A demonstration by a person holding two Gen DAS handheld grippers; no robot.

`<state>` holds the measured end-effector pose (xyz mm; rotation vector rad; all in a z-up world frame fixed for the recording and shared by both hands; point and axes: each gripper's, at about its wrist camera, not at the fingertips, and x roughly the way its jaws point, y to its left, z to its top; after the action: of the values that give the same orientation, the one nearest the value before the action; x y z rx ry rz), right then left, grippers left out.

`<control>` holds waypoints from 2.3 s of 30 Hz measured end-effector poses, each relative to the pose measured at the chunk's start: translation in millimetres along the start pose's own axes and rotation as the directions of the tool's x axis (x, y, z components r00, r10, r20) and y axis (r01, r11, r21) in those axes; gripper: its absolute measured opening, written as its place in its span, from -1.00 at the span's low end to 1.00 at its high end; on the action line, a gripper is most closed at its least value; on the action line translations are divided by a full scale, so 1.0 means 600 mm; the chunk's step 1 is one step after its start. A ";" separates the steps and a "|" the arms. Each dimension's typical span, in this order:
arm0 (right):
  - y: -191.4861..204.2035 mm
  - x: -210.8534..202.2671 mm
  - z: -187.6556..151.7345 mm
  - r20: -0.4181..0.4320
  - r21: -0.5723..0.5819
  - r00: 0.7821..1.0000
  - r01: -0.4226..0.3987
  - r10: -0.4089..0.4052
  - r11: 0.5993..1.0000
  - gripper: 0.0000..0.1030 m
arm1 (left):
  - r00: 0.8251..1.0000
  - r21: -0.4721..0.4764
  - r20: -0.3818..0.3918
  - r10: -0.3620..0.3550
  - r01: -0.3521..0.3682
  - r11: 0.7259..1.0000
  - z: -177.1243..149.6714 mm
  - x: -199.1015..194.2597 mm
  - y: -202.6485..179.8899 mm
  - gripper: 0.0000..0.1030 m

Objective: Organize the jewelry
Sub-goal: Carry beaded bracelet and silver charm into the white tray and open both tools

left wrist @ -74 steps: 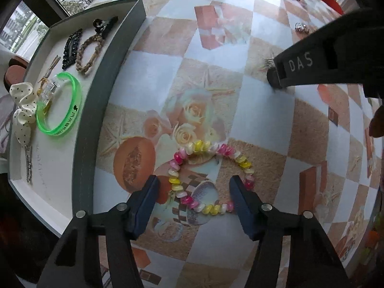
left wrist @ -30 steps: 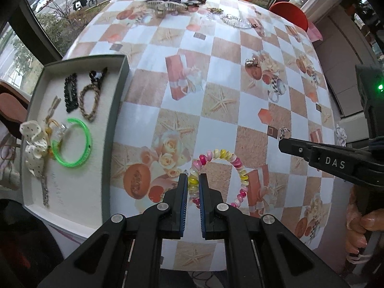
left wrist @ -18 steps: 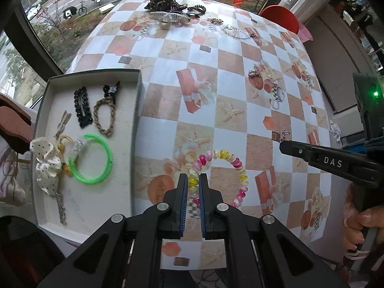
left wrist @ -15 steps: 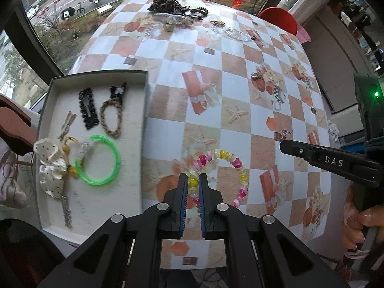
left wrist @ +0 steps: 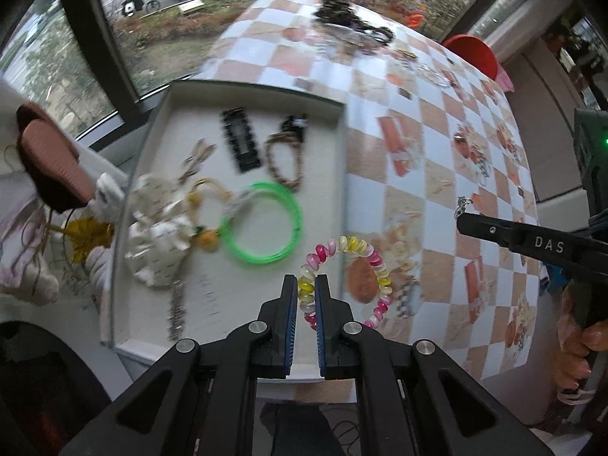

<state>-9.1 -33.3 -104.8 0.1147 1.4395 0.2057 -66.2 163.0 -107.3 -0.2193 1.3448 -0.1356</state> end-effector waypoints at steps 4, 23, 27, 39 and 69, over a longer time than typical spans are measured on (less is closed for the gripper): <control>0.046 0.010 0.006 -0.013 -0.052 1.000 -0.012 0.011 0.999 -0.77 | 1.000 -0.046 0.000 0.010 -0.010 0.999 -0.012 -0.002 0.038 -0.76; 0.173 0.071 0.015 -0.107 -0.195 0.991 -0.106 0.086 0.975 -0.77 | 0.997 -0.130 -0.070 0.038 -0.047 0.990 -0.050 0.067 0.099 -0.76; 0.188 0.090 0.017 -0.138 -0.207 0.986 -0.121 0.094 0.971 -0.77 | 0.995 -0.125 -0.080 0.058 -0.068 0.990 -0.051 0.082 0.103 -0.76; 0.206 0.171 -0.020 -0.273 -0.226 0.960 -0.123 0.058 0.966 -0.77 | 0.989 -0.114 -0.109 0.099 -0.111 0.987 -0.060 0.108 0.118 -0.76; 0.215 0.221 -0.016 -0.284 -0.242 0.959 -0.074 0.003 0.967 -0.48 | 0.982 -0.056 -0.110 0.152 -0.159 0.986 -0.054 0.115 0.103 -0.75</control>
<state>-12.1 119.7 -208.8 -0.0979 1.6826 0.4491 -84.4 205.0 -194.0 -0.1621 1.4675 0.0286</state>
